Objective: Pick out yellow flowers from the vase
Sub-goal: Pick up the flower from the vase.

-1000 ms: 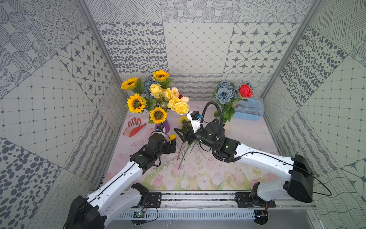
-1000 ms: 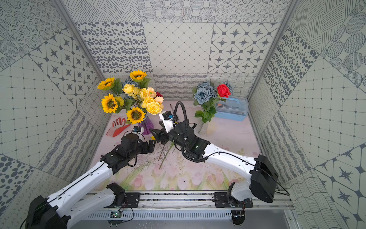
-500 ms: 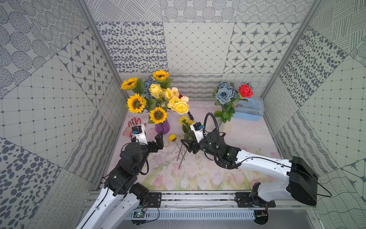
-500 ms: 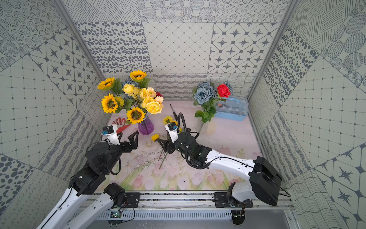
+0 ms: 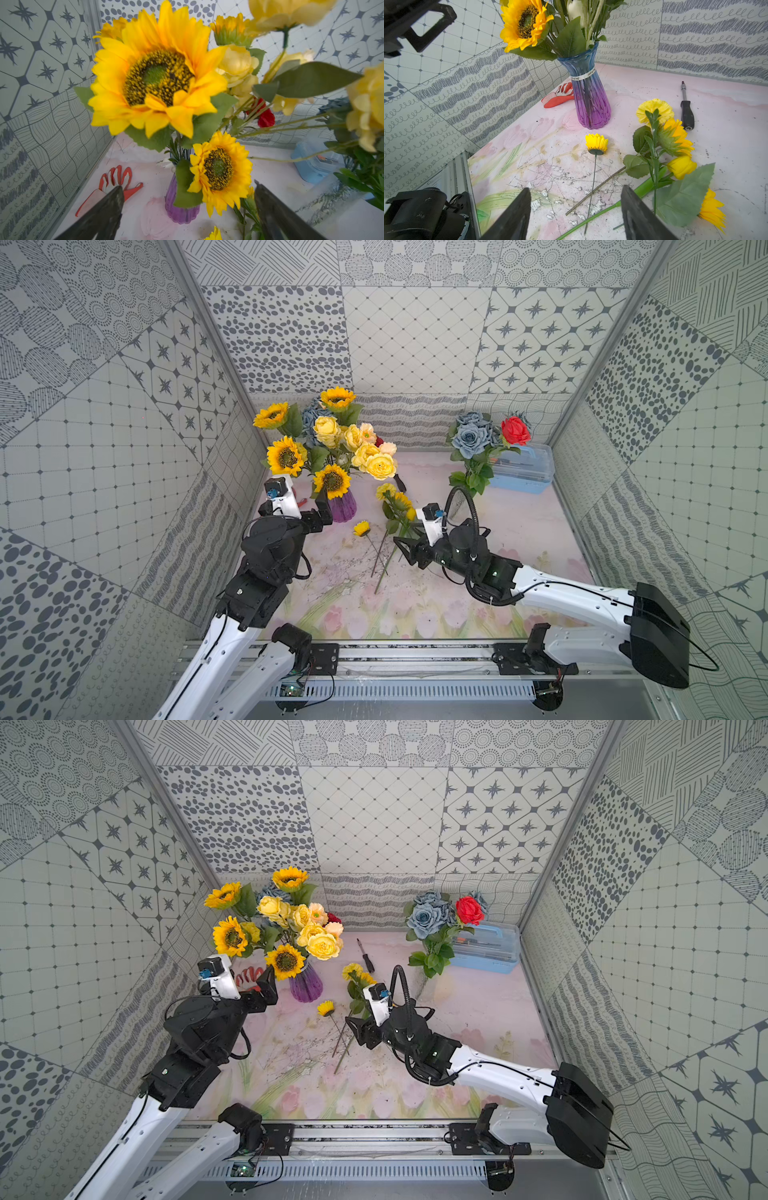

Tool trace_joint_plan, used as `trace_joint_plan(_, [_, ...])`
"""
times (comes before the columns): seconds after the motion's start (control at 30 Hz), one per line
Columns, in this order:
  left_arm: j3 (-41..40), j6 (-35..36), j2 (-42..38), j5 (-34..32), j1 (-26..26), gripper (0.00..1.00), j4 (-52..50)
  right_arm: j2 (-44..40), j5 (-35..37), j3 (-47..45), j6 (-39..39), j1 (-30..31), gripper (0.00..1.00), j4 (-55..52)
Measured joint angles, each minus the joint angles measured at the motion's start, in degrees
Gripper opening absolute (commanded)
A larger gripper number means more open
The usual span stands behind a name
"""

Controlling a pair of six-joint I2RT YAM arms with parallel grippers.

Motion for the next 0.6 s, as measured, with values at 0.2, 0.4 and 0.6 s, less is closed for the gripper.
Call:
trace_joint_plan(0.2, [2.21,-2.67,5.73,7.02,12.55,0.98,2.97,-1.46,0.02,-0.98,0.24,-0.66,0.7,-0.02])
trace_joint_plan(0.4, [3.34,-5.35,10.08,14.8,17.33,0.97,5.92,-2.4,0.39,-1.7,0.87,-1.4,0.7,-0.04])
trace_joint_plan(0.6, [4.04,-6.69,11.52,22.16,18.01,0.78,9.07,-2.58,0.39,-1.77,1.16,-1.99,0.69,-0.04])
